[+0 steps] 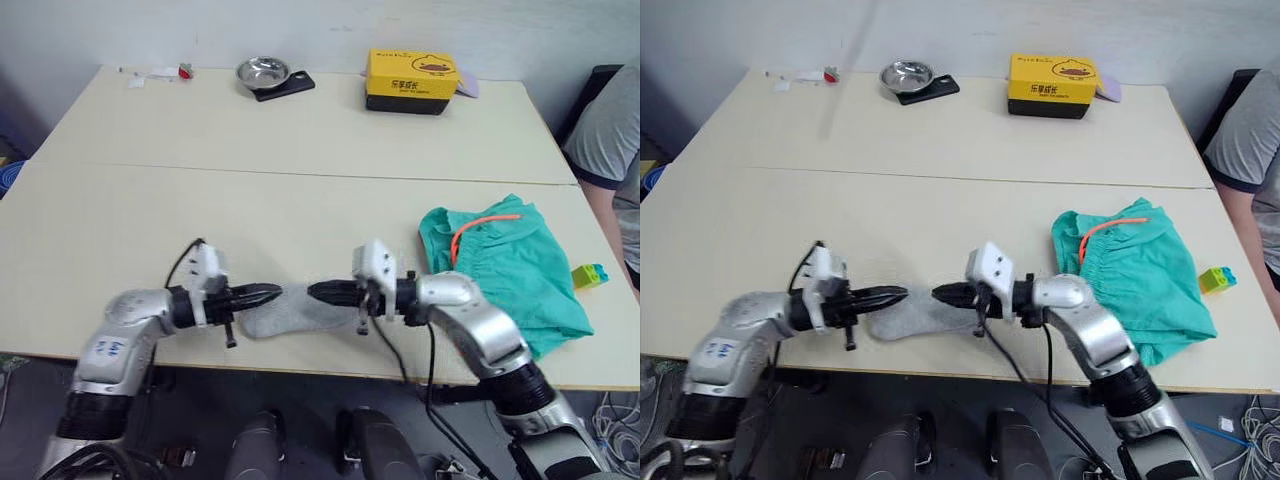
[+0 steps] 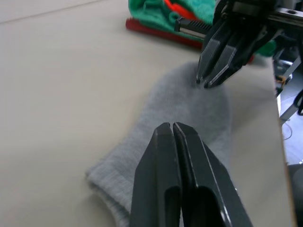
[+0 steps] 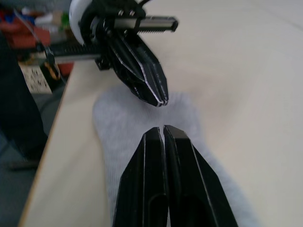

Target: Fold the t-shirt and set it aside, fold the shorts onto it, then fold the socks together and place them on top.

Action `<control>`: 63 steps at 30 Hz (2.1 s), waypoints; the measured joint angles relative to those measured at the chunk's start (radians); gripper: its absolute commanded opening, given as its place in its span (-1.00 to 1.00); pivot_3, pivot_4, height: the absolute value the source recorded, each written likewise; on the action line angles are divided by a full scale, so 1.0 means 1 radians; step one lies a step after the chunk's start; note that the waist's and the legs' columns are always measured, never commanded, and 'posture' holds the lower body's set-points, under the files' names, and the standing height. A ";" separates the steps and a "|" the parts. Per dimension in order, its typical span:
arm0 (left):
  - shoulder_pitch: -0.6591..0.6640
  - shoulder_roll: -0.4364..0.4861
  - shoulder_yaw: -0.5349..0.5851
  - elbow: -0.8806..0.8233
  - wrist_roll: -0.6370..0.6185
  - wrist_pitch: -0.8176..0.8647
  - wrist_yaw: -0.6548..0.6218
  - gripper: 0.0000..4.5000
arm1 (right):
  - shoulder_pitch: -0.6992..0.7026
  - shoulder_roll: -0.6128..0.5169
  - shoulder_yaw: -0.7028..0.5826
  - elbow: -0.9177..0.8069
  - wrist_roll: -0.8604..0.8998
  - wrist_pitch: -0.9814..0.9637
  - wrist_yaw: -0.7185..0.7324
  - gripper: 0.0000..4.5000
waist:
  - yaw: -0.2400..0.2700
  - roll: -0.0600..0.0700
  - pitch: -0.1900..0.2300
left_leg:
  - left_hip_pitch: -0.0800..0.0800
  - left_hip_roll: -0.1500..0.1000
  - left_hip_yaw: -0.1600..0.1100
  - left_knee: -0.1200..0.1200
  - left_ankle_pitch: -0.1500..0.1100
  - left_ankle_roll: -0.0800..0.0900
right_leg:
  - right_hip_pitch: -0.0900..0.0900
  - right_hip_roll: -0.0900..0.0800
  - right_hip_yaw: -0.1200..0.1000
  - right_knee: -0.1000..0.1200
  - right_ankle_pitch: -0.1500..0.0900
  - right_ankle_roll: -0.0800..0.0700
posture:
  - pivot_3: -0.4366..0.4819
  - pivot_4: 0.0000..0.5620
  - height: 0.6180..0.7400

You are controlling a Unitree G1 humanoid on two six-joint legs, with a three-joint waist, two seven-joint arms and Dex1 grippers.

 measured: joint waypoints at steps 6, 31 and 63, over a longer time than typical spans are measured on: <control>0.032 -0.008 -0.026 0.042 0.075 -0.087 0.045 -0.99 | 0.062 -0.018 -0.013 0.071 -0.078 -0.156 -0.027 -1.00 | -0.002 0.000 0.000 | 0.004 0.000 -0.001 0.000 -0.001 -0.001 | 0.003 0.000 0.000 0.001 0.000 0.000 | -0.05 -0.47 1.00; -0.032 -0.041 0.009 0.157 -0.003 -0.208 -0.063 -1.00 | 0.266 -0.058 -0.410 -0.290 0.539 0.747 -0.328 0.74 | 0.000 0.001 0.000 | 0.001 0.000 -0.002 -0.001 0.000 -0.002 | 0.002 0.000 -0.001 0.000 0.002 -0.002 | -0.05 -0.47 1.00; -0.173 -0.174 -0.084 0.283 0.119 -0.269 -0.046 -1.00 | 0.017 0.064 -0.607 -0.157 0.691 1.053 -0.615 -0.98 | 0.001 0.000 -0.001 | -0.005 0.000 -0.002 -0.002 0.001 0.004 | -0.002 0.000 -0.001 -0.004 0.003 0.003 | -0.05 -0.47 1.00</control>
